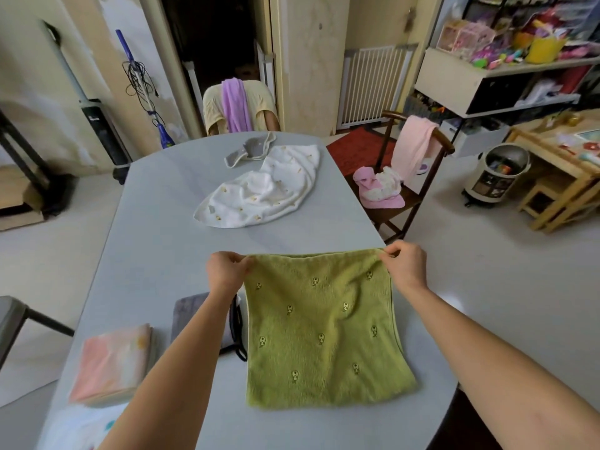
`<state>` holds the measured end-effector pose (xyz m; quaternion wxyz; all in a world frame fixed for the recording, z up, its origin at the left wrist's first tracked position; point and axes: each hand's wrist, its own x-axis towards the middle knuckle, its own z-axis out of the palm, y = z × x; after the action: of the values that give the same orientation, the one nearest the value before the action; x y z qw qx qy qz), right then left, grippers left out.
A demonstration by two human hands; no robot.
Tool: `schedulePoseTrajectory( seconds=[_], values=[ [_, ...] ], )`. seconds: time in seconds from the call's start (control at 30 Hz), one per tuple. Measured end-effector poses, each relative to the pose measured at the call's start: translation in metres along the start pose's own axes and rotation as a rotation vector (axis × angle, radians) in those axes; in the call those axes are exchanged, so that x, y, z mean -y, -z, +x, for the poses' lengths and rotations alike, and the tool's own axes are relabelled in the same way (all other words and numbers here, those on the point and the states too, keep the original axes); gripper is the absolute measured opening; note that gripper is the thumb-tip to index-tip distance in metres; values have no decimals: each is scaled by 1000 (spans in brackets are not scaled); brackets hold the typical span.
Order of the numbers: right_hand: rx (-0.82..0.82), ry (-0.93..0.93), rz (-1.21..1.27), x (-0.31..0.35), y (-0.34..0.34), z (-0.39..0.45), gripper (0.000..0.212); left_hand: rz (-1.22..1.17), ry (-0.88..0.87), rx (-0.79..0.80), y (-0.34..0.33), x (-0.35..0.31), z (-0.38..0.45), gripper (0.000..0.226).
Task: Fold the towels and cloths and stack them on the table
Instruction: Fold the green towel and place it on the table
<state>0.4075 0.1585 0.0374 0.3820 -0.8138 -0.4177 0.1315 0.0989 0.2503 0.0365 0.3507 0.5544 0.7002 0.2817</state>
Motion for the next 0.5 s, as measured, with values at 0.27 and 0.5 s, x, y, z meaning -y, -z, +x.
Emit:
schedulePoseTrajectory(
  seconds=[0.27, 0.5],
  values=[
    [-56, 150, -162, 2, 9, -4, 30, -47, -59, -35, 9, -6, -12, 14],
    [-179, 354, -373, 42, 25, 11, 23, 6, -240, -186, 29, -52, -4, 12]
  ],
)
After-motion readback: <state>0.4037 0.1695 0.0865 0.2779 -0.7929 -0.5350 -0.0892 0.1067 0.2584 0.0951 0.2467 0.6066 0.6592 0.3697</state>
